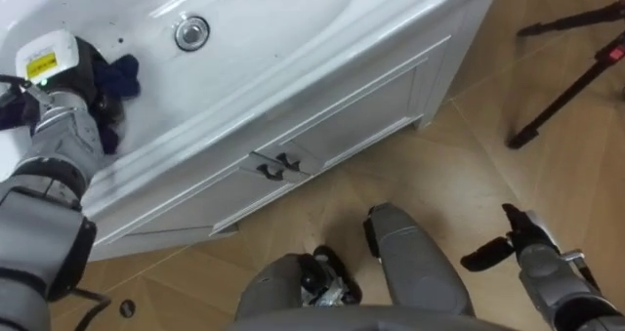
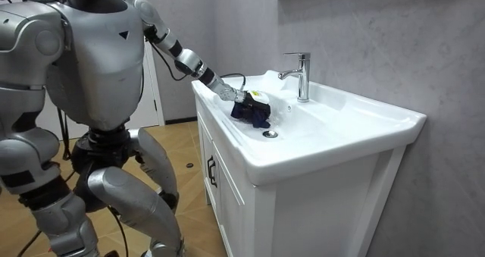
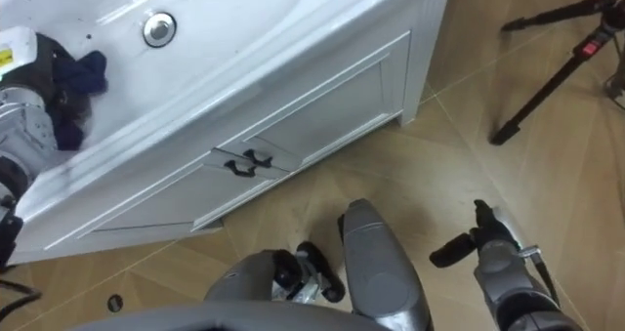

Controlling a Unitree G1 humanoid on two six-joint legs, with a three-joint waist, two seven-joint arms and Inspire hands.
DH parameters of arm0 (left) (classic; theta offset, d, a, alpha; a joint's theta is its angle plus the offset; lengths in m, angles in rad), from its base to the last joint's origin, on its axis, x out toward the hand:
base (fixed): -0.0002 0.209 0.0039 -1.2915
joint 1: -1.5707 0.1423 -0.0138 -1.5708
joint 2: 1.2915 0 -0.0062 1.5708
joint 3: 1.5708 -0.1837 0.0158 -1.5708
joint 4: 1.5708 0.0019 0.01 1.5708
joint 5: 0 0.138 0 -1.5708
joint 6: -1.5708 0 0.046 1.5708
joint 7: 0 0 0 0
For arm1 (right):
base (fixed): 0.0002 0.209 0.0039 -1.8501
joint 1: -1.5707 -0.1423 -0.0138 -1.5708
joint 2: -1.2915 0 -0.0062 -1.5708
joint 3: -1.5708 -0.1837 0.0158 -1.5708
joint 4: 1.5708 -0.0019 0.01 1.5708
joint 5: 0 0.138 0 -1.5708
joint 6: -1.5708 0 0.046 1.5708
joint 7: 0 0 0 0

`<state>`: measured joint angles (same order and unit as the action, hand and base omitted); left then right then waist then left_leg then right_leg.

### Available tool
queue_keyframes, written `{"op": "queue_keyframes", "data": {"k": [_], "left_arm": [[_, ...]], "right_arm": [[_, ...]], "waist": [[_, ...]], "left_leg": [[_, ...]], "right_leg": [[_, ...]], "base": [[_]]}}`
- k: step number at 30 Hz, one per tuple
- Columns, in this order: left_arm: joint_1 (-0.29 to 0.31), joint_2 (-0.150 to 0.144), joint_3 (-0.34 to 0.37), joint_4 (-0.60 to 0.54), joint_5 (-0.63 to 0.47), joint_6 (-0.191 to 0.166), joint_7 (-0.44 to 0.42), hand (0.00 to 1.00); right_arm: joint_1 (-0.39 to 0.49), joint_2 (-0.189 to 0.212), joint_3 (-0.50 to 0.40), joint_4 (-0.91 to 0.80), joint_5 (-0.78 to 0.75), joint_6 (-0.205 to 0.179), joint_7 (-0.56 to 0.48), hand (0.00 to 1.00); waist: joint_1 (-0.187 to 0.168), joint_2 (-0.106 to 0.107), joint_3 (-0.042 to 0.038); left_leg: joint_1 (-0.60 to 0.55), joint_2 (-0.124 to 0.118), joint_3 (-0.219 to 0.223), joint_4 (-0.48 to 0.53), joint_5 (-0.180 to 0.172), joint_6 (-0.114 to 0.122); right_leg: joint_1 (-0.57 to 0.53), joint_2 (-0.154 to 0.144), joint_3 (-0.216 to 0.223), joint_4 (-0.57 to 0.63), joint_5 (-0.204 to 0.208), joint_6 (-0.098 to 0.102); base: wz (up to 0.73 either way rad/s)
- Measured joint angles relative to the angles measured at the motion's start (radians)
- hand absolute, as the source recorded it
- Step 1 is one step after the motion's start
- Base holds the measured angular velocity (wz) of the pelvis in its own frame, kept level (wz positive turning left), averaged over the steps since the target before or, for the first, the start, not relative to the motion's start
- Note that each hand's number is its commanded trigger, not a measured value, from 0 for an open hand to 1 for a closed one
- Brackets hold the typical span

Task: Wipe basin

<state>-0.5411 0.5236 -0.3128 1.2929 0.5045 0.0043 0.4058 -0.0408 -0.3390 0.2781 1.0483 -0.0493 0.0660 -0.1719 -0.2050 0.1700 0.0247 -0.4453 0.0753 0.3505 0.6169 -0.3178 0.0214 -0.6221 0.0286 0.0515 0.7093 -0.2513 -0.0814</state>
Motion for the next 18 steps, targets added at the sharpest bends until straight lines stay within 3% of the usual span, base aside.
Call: {"op": "queue_keyframes", "data": {"k": [2, 3, 5, 9, 14, 18], "left_arm": [[0.019, 0.000, 0.000, -0.001, 0.001, 0.000, -0.003, 1.00], [0.034, 0.000, 0.003, -0.009, 0.001, 0.000, -0.006, 1.00], [0.048, 0.000, 0.003, -0.018, 0.001, 0.000, -0.007, 1.00], [0.078, 0.000, 0.003, -0.039, 0.000, 0.000, -0.006, 1.00], [0.101, 0.000, 0.003, -0.074, 0.000, 0.000, -0.001, 1.00], [0.102, -0.002, 0.003, -0.089, -0.001, 0.007, -0.003, 1.00]], "right_arm": [[0.003, 0.001, -0.016, 0.007, 0.000, 0.001, 0.000, 0.00], [0.004, 0.001, -0.029, 0.009, 0.001, 0.001, -0.003, 0.00], [0.003, 0.002, -0.031, 0.031, 0.002, 0.001, -0.011, 0.00], [0.010, 0.002, -0.030, 0.044, 0.000, 0.016, -0.016, 0.00], [0.008, 0.002, -0.031, 0.043, 0.000, 0.018, -0.018, 0.00], [0.001, 0.003, -0.030, 0.042, 0.002, 0.018, -0.022, 0.00]], "waist": [[0.001, -0.011, 0.0007], [0.003, -0.010, -0.0066], [0.008, -0.009, -0.0112], [0.016, -0.014, -0.0104], [0.023, -0.006, -0.0158], [0.024, -0.010, -0.0135]], "left_leg": [[0.019, -0.001, -0.004, -0.007, 0.001, -0.001], [0.024, -0.001, -0.004, -0.011, 0.002, -0.002], [0.036, 0.001, -0.004, -0.015, 0.004, -0.004], [0.061, 0.001, 0.000, -0.034, 0.007, -0.006], [0.070, 0.000, -0.005, -0.031, 0.008, -0.007], [0.069, -0.001, -0.012, -0.030, 0.008, -0.008]], "right_leg": [[0.020, 0.000, 0.000, -0.003, -0.005, -0.004], [0.027, 0.001, 0.000, -0.006, -0.006, -0.006], [0.039, 0.005, 0.001, -0.015, -0.002, -0.007], [0.060, 0.010, 0.007, -0.028, 0.001, -0.009], [0.068, 0.011, 0.006, -0.033, 0.005, -0.004], [0.069, 0.009, 0.000, -0.032, 0.004, -0.006]], "base": [[0.00], [-0.04], [-0.06], [-0.06], [0.00], [0.04]]}}
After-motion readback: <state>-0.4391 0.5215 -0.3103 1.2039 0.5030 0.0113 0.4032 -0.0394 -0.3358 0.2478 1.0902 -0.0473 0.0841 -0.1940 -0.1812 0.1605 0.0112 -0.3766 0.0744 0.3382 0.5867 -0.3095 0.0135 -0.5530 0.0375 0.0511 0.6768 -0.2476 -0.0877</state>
